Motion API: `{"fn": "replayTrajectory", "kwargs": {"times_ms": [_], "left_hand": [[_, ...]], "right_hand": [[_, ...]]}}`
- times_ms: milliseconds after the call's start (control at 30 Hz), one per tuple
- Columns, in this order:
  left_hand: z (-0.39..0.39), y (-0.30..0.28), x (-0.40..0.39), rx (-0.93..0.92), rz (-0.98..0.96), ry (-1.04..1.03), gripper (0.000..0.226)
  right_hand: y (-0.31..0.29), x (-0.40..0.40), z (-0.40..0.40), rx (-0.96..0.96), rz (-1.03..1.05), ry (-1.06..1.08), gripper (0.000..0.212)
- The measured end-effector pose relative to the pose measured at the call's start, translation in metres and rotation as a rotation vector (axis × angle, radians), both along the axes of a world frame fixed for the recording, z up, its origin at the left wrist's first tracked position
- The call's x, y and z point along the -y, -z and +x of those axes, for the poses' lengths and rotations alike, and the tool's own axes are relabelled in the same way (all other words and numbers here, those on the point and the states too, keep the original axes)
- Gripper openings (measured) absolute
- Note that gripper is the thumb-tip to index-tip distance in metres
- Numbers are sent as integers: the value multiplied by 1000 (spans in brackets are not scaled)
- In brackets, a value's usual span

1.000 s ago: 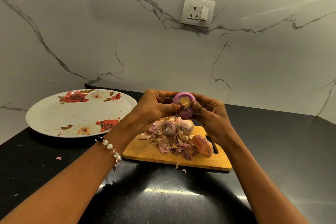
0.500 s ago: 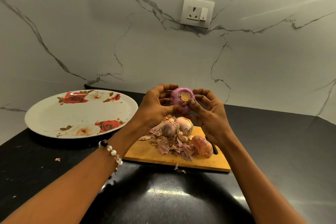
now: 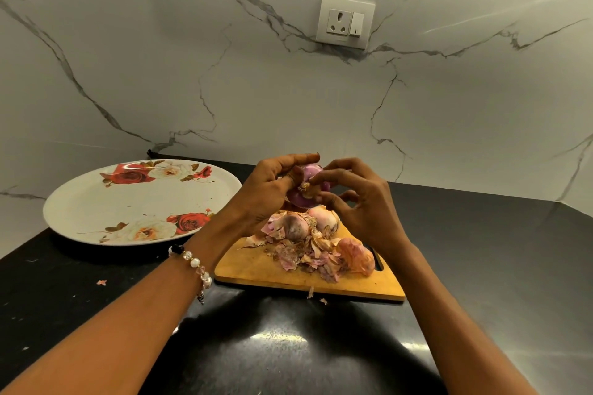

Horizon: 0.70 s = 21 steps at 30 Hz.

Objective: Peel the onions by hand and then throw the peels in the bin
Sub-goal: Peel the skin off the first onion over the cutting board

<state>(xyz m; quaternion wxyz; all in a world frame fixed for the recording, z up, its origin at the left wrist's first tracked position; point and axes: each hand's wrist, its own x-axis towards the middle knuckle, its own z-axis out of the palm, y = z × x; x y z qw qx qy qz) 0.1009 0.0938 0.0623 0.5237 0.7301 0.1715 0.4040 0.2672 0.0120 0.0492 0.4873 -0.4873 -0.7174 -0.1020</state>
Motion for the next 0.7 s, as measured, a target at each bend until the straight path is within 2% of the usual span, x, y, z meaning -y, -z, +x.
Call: {"fn": "replayTrajectory", "kwargs": {"times_ms": [167, 467, 567, 700], "left_hand": [[1, 1, -1, -73, 67, -24, 36], [9, 7, -1, -188, 197, 17, 36], [8, 7, -2, -197, 202, 25, 35], [7, 2, 0, -181, 211, 11, 35]], "right_hand": [[-1, 1, 4, 182, 5, 60, 25], [-8, 4, 8, 98, -141, 8, 17], [-6, 4, 7, 127, -125, -2, 14], [-3, 1, 7, 236, -48, 85, 15]]}}
